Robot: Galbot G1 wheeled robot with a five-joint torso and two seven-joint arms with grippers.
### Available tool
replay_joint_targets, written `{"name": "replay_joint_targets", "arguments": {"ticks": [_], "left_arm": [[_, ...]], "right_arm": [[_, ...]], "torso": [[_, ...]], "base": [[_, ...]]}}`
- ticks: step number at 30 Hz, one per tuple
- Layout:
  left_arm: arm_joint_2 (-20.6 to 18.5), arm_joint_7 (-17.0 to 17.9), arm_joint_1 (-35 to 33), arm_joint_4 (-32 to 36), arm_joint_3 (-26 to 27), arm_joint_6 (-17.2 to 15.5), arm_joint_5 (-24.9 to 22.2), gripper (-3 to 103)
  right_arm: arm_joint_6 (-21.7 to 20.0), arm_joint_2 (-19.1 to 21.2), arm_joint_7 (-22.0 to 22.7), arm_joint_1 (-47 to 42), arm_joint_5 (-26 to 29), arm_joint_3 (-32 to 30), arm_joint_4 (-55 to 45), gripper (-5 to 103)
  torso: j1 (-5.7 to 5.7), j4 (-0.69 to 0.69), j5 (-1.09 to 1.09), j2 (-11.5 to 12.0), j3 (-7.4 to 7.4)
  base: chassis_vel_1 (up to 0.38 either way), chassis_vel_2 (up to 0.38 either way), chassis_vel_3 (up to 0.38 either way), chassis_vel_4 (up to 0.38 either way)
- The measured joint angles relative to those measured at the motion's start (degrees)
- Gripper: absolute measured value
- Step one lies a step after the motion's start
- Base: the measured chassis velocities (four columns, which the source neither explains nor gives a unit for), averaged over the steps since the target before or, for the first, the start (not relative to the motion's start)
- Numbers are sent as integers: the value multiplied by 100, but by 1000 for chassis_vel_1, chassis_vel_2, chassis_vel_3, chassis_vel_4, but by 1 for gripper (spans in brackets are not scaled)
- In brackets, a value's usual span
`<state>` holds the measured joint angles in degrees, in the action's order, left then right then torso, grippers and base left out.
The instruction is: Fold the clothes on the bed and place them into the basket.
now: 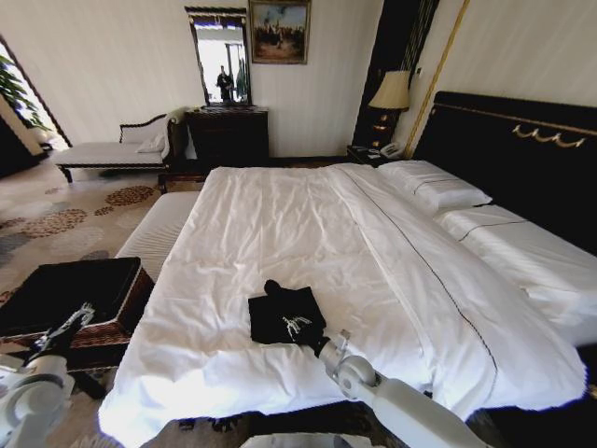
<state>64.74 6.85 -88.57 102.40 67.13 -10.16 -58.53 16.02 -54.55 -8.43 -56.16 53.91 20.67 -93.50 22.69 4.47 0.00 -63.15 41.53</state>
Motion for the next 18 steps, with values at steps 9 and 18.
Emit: {"name": "replay_joint_targets", "arguments": {"ticks": [9, 18], "left_arm": [[40, -4, 13, -42, -89, 9, 30, 100], [21, -17, -46, -55, -35, 17, 22, 100]], "right_arm": [[302, 12, 27, 26, -115, 175, -449, 28], [455, -34, -2, 240, 166, 140, -291, 60]], "torso": [[0, -1, 0, 0, 0], [0, 0, 0, 0, 0]], "base": [[0, 0, 0, 0], [0, 0, 0, 0]]}}
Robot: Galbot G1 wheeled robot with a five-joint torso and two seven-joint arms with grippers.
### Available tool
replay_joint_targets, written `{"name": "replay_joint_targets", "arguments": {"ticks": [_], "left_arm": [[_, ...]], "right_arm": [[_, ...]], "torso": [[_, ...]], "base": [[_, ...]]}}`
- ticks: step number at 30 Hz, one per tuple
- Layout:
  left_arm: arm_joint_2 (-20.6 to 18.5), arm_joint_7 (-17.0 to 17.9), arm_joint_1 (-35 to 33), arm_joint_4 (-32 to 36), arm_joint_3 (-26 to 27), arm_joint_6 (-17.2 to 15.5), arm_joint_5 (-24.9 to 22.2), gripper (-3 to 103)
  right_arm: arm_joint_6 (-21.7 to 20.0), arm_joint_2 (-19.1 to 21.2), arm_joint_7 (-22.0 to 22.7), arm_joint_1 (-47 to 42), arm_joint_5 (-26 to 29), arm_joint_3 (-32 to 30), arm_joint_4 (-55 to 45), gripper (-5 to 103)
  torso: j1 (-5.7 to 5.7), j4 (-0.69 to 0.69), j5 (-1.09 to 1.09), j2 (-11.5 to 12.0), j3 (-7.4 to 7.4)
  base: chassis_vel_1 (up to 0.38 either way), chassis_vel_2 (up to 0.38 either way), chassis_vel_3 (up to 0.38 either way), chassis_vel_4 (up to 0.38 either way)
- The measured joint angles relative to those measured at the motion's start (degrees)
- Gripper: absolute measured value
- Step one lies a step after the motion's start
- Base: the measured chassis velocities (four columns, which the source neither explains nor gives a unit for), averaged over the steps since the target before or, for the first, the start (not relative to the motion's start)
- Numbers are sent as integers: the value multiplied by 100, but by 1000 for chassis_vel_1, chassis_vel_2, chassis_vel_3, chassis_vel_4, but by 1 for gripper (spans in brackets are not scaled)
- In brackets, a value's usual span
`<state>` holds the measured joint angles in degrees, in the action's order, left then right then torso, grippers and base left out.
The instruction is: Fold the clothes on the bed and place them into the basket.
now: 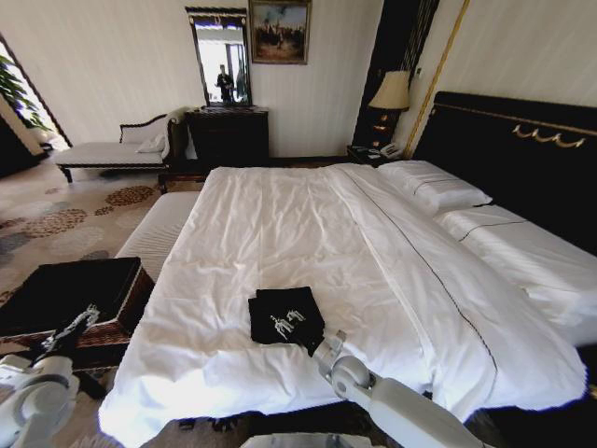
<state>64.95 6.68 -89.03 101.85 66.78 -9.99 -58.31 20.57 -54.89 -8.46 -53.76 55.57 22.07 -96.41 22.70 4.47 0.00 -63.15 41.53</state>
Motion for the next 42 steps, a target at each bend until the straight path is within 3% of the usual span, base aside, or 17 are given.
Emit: {"name": "replay_joint_targets", "arguments": {"ticks": [2, 5, 6, 9, 13, 21, 26, 27, 29, 34, 36, 37, 38, 40, 42], "left_arm": [[19, -2, -23, 33, -5, 1, -3, 100], [110, -2, -43, 208, -100, 1, -3, 100], [110, -2, -43, 208, -100, 1, -3, 100], [213, 4, -60, 351, -191, 1, 33, 100], [296, 6, -97, 408, -217, 2, 73, 100], [341, -11, -209, 393, -164, 55, 115, 100], [471, -18, -424, 760, -364, 42, 51, 100], [471, -18, -424, 760, -364, 42, 51, 100], [538, -58, -509, 934, -618, 17, -44, 100], [590, -107, -586, 1402, -1290, -159, -469, 100], [584, -91, -518, 1612, -1580, -354, -726, 100], [573, -8, -392, 1771, -1873, -618, -1033, 100], [573, -8, -392, 1771, -1873, -618, -1033, 100], [579, 189, -140, 1840, -2347, -1050, -1383, 100], [606, 239, 19, 1793, -2696, -1273, -1466, 100]], "right_arm": [[-89, -92, 311, 137, 255, 15, 86, 66], [-257, -302, 908, 448, 579, 217, 368, 82], [-257, -302, 908, 448, 579, 217, 368, 82], [-327, -511, 1134, 832, 813, 574, 712, 96], [-353, -849, 1214, 1089, 1028, 829, 971, 99], [-311, -1178, 1015, 1330, 1019, 1319, 1177, 100], [-99, -937, 125, 1267, 554, 1484, 921, 100], [-99, -937, 125, 1267, 554, 1484, 921, 100], [7, -810, 137, 1230, 393, 1207, 701, 100], [-347, -574, 1190, 1031, 632, -18, 276, 100], [-583, -402, 1562, 832, 736, -531, 116, 100], [-827, -245, 1843, 582, 729, -911, -18, 100], [-827, -245, 1843, 582, 729, -911, -18, 100], [-1072, -15, 2021, 167, 610, -1333, -195, 100], [-1220, 116, 2030, -136, 590, -1567, -332, 100]], "torso": [[0, -1, 1, 0, 0], [0, -1, 0, 0, 0], [0, -1, 0, 0, 0], [0, 0, 0, 0, 0], [0, -1, 1, 0, 0], [0, -2, 1, 0, 0], [0, 0, -1, 0, 0], [0, 0, -1, 0, 0], [0, 0, 0, 0, 0], [0, -1, -2, 0, 0], [0, -2, -1, 0, 0], [0, 2, -2, 0, 0], [0, 2, -2, 0, 0], [0, 3, -4, 0, 0], [0, 3, -2, 0, 0]], "base": [[0, 0, 0, 0], [0, 0, 0, 0], [0, 0, 0, 0], [0, 0, 0, 0], [0, 0, 0, 0], [0, 0, 0, 0], [0, 0, 0, 0], [0, 0, 0, 0], [0, 0, 0, 0], [0, 0, 0, 0], [0, 0, 0, 0], [0, 0, 0, 0], [0, 0, 0, 0], [0, 0, 0, 0], [0, 0, 0, 0]]}}
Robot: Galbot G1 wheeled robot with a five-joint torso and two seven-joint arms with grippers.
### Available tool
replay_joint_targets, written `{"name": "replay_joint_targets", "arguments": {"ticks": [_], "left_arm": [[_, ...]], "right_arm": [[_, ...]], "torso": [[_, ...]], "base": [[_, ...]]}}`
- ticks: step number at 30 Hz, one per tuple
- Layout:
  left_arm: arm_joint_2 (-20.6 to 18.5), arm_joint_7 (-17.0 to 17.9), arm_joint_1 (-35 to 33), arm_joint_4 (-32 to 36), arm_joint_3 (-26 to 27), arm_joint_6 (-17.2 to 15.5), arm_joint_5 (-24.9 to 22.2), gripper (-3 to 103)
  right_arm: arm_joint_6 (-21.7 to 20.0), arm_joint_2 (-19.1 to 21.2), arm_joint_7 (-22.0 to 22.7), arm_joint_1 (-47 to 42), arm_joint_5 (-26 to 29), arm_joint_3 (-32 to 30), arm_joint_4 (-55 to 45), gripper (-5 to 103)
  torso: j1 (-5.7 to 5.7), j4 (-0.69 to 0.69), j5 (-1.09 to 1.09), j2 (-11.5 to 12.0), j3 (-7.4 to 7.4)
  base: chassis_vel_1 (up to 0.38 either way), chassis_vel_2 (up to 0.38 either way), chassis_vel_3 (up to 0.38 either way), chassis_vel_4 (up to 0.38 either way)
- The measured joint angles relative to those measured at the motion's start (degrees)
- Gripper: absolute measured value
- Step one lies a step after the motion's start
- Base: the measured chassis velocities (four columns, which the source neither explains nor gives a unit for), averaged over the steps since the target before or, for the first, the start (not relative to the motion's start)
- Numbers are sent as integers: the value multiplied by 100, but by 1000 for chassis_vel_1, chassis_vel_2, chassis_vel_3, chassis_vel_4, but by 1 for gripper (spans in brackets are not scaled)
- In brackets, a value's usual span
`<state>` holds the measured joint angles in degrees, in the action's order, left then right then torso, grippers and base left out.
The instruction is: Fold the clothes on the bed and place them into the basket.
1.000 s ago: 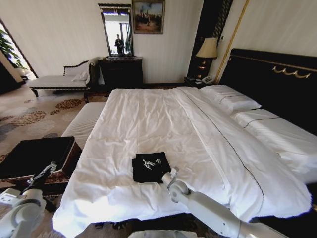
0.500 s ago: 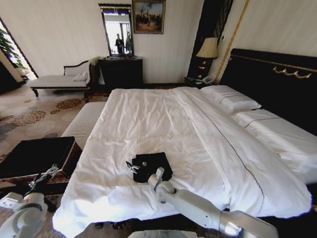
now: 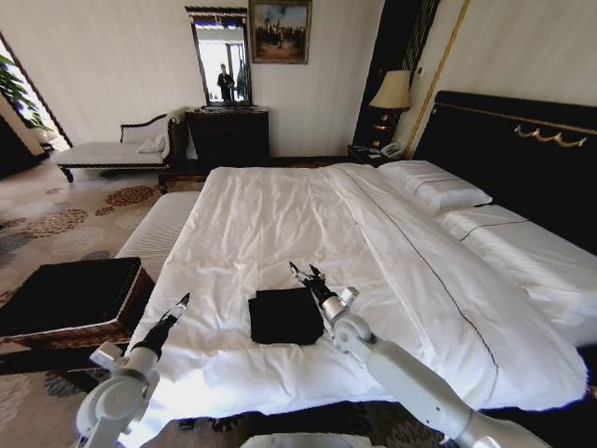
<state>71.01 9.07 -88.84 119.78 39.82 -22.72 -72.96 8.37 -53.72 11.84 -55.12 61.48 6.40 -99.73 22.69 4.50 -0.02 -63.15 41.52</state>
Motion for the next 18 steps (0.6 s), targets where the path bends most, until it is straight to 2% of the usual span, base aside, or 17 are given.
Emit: {"name": "replay_joint_targets", "arguments": {"ticks": [1, 2, 3, 5, 11, 18], "left_arm": [[51, 28, 111, -88, -279, -210, -87, 100], [51, 28, 111, -88, -279, -210, -87, 100], [85, 41, 159, -148, -410, -355, -146, 100], [161, 35, 299, -386, -725, -632, -188, 100], [235, -49, 655, -946, -1190, -740, -23, 100], [463, -190, 999, -1534, -1465, -628, 267, 100]], "right_arm": [[-80, 65, -15, -215, 196, -115, -117, 100], [-80, 65, -15, -215, 196, -115, -117, 100], [-108, 70, -19, -291, 404, -138, -186, 100], [-144, -3, 28, -401, 857, -141, -322, 100], [-145, -232, 266, -487, 1050, -87, -321, 100], [-141, -440, 431, -496, 855, 64, -50, 100]], "torso": [[0, 0, 0, 0, 0], [0, 0, 0, 0, 0], [0, 0, 0, 0, 0], [0, -7, 0, 0, 0], [0, -3, 4, 0, 0], [0, -4, 1, 0, 1]], "base": [[0, 0, 0, 0], [0, 0, 0, 0], [0, 0, 0, 0], [0, 0, 0, 0], [0, 0, 0, 0], [0, 0, 0, 0]]}}
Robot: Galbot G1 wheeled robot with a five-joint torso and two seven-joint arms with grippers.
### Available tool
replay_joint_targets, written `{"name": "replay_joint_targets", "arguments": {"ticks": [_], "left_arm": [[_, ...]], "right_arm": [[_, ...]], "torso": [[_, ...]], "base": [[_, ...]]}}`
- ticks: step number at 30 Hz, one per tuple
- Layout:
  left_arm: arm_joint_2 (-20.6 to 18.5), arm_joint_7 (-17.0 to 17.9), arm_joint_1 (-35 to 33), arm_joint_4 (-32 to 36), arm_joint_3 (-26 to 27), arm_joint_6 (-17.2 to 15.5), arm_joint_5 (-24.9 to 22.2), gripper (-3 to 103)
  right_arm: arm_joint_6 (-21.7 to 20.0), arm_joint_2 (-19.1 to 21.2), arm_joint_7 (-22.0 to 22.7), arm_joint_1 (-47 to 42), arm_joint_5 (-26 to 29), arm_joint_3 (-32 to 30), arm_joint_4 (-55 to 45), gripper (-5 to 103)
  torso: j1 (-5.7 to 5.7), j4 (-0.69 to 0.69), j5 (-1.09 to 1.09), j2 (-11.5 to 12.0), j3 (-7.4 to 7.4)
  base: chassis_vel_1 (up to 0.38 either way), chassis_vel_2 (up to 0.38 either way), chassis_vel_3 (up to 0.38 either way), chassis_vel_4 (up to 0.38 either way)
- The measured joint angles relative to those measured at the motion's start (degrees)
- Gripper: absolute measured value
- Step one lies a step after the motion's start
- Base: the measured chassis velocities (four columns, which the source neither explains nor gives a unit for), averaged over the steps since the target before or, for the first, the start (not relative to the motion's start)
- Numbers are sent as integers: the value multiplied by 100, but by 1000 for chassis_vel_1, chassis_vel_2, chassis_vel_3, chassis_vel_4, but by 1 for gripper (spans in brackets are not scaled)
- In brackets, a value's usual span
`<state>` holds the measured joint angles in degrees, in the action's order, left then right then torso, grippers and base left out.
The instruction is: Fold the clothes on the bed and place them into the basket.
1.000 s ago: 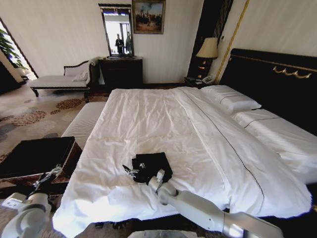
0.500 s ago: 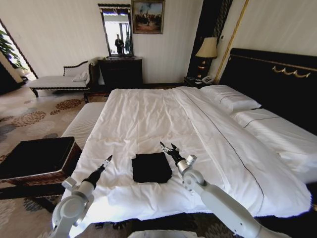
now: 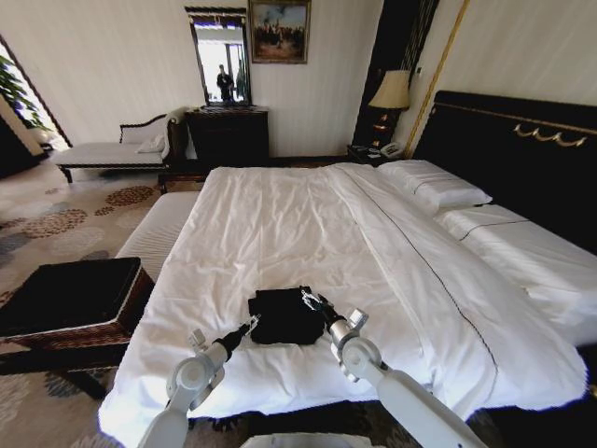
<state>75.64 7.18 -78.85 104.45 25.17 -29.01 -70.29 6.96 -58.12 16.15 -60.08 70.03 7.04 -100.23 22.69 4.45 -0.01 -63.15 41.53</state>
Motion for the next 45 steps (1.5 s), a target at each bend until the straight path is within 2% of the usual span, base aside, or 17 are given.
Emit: {"name": "replay_joint_targets", "arguments": {"ticks": [5, 8, 11, 12, 14, 17, 20, 25, 26, 28, 31, 33, 37, 39, 41, 42, 45], "left_arm": [[141, -91, 145, -191, -72, 68, 82, 103], [237, -192, 175, -237, -110, 153, 195, 89], [245, -231, 174, -252, -112, 197, 266, 84], [245, -253, 169, -257, -108, 220, 290, 74], [245, -261, 164, -257, -100, 228, 294, 74], [246, -266, 144, -256, -58, 235, 297, 56], [256, -261, 144, -256, -42, 230, 301, 51], [282, -241, 142, -263, -10, 221, 309, 35], [283, -239, 129, -261, -9, 221, 328, 23], [283, -237, 119, -253, -10, 221, 344, 23], [276, -235, 96, -205, -19, 221, 371, 8], [276, -234, 91, -193, -21, 221, 380, 6], [314, -235, 55, -141, -44, 242, 430, 6], [328, -241, 45, -131, -53, 251, 448, 6], [384, -261, 13, -114, -77, 276, 504, 6], [384, -261, 13, -114, -77, 276, 504, 6], [434, -271, -18, -90, -90, 311, 563, 6]], "right_arm": [[12, 26, 47, -21, -74, -8, 1, 100], [23, 74, 98, -34, -142, -50, 0, 100], [24, 80, 136, -36, -149, -57, 0, 100], [23, 80, 148, -37, -157, -58, 1, 100], [20, 80, 153, -39, -160, -58, 3, 100], [-28, 149, 149, -73, -110, -14, 2, 100], [-70, 217, 135, -94, -54, 27, -16, 101], [-176, 351, 56, -162, 201, 125, -60, 94], [-250, 373, -1, -187, 277, 127, -79, 96], [-291, 380, -32, -199, 311, 127, -83, 97], [-333, 375, -72, -208, 329, 142, -59, 98], [-333, 365, -80, -208, 329, 150, -40, 101], [-315, 335, -100, -202, 322, 174, 10, 84], [-303, 333, -100, -202, 320, 176, 13, 84], [-236, 333, -94, -202, 305, 178, 42, 74], [-236, 333, -94, -202, 305, 178, 42, 74], [-197, 320, -54, -213, 311, 154, 56, 57]], "torso": [[0, 1, 0, 0, 0], [0, 1, 1, 0, 0], [0, 1, 1, 0, 0], [0, 1, 1, 0, 0], [0, 1, 1, 0, 0], [0, 1, 1, 0, 0], [0, 1, 1, 0, 0], [0, 1, 1, 0, 0], [0, 1, 2, 0, 0], [0, 1, 2, 0, 0], [0, 1, 1, 0, 0], [0, 1, 2, 0, 0], [0, 0, 1, 0, 0], [0, 0, 1, 0, 0], [0, 0, 1, 0, 0], [0, 0, 1, 0, 0], [0, 0, 0, 0, 0]], "base": [[0, 0, 0, 0], [0, 0, 0, 0], [0, 0, 0, 0], [0, 0, 0, 0], [0, 0, 0, 0], [0, 0, 0, 0], [0, 0, 0, 0], [0, 0, 0, 0], [0, 0, 0, 0], [0, 0, 0, 0], [0, 0, 0, 0], [0, 0, 0, 0], [0, 0, 0, 0], [0, 0, 0, 0], [0, 0, 0, 0], [0, 0, 0, 0], [0, 0, 0, 0]]}}
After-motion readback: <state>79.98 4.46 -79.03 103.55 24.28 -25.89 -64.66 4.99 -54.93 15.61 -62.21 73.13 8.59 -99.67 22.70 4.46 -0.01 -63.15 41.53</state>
